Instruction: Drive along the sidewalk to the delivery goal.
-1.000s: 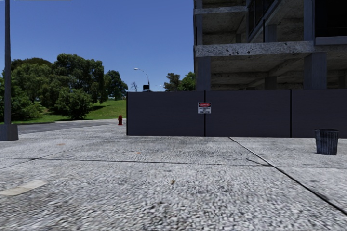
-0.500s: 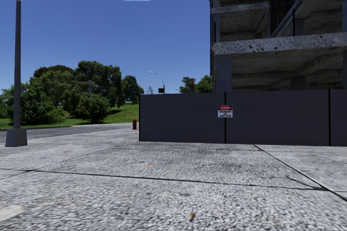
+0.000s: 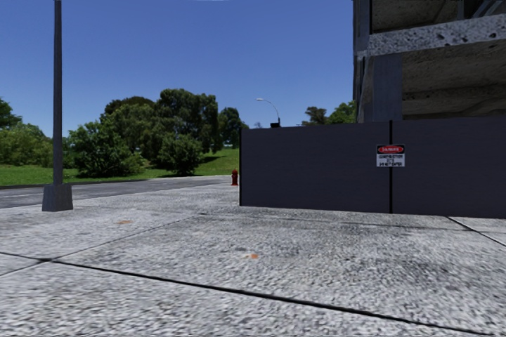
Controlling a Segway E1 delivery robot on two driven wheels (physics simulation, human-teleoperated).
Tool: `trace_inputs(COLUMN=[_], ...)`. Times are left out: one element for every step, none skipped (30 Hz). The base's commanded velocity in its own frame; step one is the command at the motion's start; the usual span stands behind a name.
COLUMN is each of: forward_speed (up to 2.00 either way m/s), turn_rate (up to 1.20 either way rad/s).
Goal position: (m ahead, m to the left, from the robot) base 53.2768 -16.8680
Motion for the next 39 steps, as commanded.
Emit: trace_inputs(forward_speed=[2.0, 2.0, 2.0, 2.0, 2.0, 2.0, 2.0, 2.0, 2.0, 2.0, 2.0, 2.0, 2.0, 2.0, 2.0, 2.0, 2.0, 2.0, 2.0, 2.0, 2.0, 2.0, 2.0, 2.0, 2.0, 2.0, 2.0, 2.0, 2.0, 2.0, 2.0, 2.0, 2.0, 2.0, 2.0, 2.0, 2.0, 2.0, 2.0], turn_rate=[0.53, 0.53, 0.53, 0.53, 0.53, 0.53, 0.53, 0.51, 0.38, 0.37, 0.37, 0.37, 0.37, 0.37, 0.37, 0.37, 0.37, 0.37, 0.37, 0.37, 0.37, 0.37, 0.37, 0.39, 0.43, 0.43, 0.44, 0.44, 0.43, 0.43, 0.0, 0.0, 0.0, 0.0, 0.0, 0.0, 0.0, 0.0, 0.0])
